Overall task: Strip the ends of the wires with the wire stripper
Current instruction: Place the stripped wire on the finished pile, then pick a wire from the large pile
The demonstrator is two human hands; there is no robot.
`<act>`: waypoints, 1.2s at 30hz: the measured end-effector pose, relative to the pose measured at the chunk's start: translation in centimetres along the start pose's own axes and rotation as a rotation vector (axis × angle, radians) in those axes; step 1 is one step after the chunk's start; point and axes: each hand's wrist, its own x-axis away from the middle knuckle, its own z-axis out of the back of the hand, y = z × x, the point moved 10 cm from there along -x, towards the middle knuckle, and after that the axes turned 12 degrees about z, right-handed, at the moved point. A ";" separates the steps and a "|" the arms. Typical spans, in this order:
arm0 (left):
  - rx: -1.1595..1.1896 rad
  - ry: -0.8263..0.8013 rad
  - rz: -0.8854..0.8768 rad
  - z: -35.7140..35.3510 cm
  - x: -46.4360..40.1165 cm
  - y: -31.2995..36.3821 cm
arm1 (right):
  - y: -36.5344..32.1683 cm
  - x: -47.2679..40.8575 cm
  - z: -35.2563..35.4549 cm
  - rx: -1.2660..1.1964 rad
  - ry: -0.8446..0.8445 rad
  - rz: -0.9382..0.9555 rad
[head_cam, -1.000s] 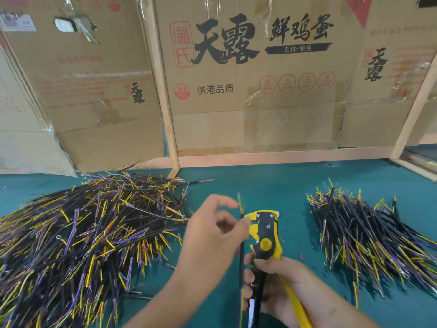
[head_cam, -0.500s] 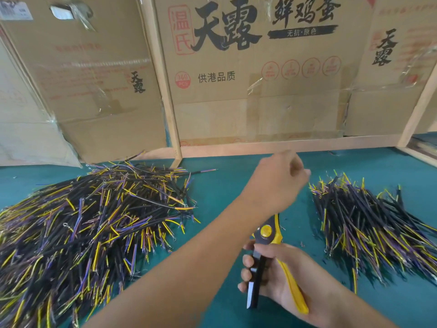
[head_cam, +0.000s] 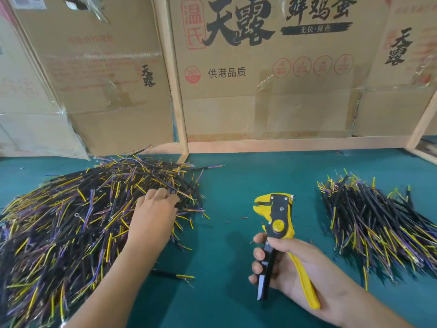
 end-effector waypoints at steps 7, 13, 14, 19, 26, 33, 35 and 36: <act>0.370 0.443 -0.070 7.9 2.8 1.0 | 0.0 -0.6 0.6 0.003 0.006 0.029; 0.424 0.488 -0.259 9.1 5.4 4.3 | 0.0 -0.4 0.3 -0.009 -0.059 0.034; 0.442 0.411 -0.269 8.4 5.0 4.6 | 0.0 -0.5 0.5 -0.004 -0.050 0.037; 0.669 -0.047 -0.310 3.7 4.8 6.4 | 0.7 -1.4 1.4 -0.003 -0.013 0.038; 0.471 0.113 -0.589 5.8 7.5 9.6 | 1.0 -1.7 1.7 -0.028 -0.037 0.038; 0.420 0.121 -0.664 6.0 8.1 10.1 | 1.0 -2.0 2.3 -0.032 -0.020 0.045; 0.420 0.125 -0.680 6.1 8.2 10.2 | 0.9 -2.0 2.4 -0.031 -0.025 0.045; 0.417 0.124 -0.695 6.1 8.3 10.4 | 0.8 -2.0 2.5 -0.032 -0.022 0.048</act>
